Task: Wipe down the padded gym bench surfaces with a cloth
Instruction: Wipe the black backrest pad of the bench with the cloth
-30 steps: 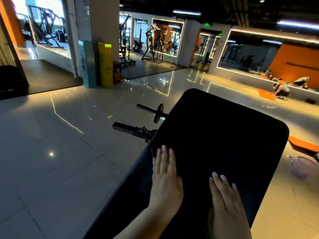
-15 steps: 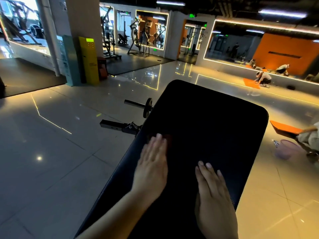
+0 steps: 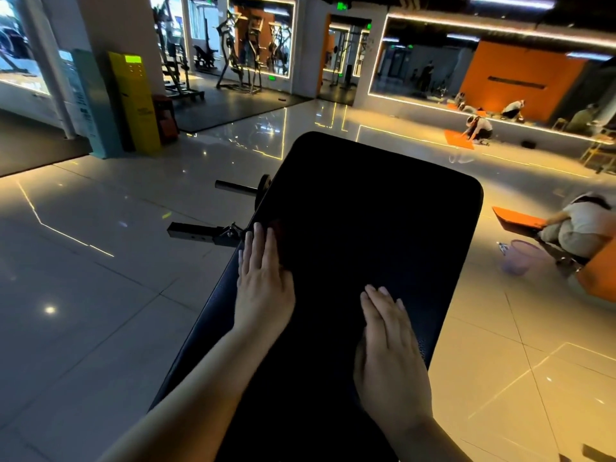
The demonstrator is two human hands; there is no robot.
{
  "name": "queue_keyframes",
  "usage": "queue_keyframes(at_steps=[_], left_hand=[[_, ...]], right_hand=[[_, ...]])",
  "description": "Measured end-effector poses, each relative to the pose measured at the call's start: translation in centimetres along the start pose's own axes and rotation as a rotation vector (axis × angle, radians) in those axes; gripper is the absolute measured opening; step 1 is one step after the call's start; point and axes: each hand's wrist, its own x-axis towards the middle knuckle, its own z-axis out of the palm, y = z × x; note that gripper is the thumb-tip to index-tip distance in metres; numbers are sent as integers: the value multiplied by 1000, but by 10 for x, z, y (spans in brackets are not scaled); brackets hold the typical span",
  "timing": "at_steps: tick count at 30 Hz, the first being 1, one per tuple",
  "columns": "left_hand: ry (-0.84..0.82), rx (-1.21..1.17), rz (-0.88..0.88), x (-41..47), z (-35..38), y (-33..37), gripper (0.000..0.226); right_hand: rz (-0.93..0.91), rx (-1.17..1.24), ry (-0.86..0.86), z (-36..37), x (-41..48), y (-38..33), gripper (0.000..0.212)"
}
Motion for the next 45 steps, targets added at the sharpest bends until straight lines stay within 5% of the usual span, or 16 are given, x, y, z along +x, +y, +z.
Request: queue_keyframes(at_steps=[2, 7, 13, 20, 25, 32, 35, 39, 45], left_hand=[[5, 11, 31, -5, 10, 21, 73], [-206, 176, 573, -43, 16, 25, 69], [8, 4, 26, -27, 6, -2, 72], [-193, 184, 563, -64, 13, 8, 65], [-38, -12, 24, -45, 1, -11, 68], [-307, 74, 474, -85, 13, 26, 71], [-168, 182, 387, -70, 2, -11, 74], [-101, -55, 49, -83, 11, 10, 79], [-302, 91, 396, -102, 6, 25, 70]], right_hand=[[13, 24, 9, 1, -1, 0, 57], [83, 16, 106, -1, -3, -2, 59], [66, 6, 102, 0, 0, -2, 55], [36, 24, 118, 2, -5, 1, 56], [54, 102, 126, 4, -5, 1, 52], [53, 86, 64, 6, -10, 5, 60], [55, 105, 93, 8, -8, 4, 52], [62, 139, 77, 10, -8, 6, 54], [-7, 60, 69, 3, -7, 6, 47]])
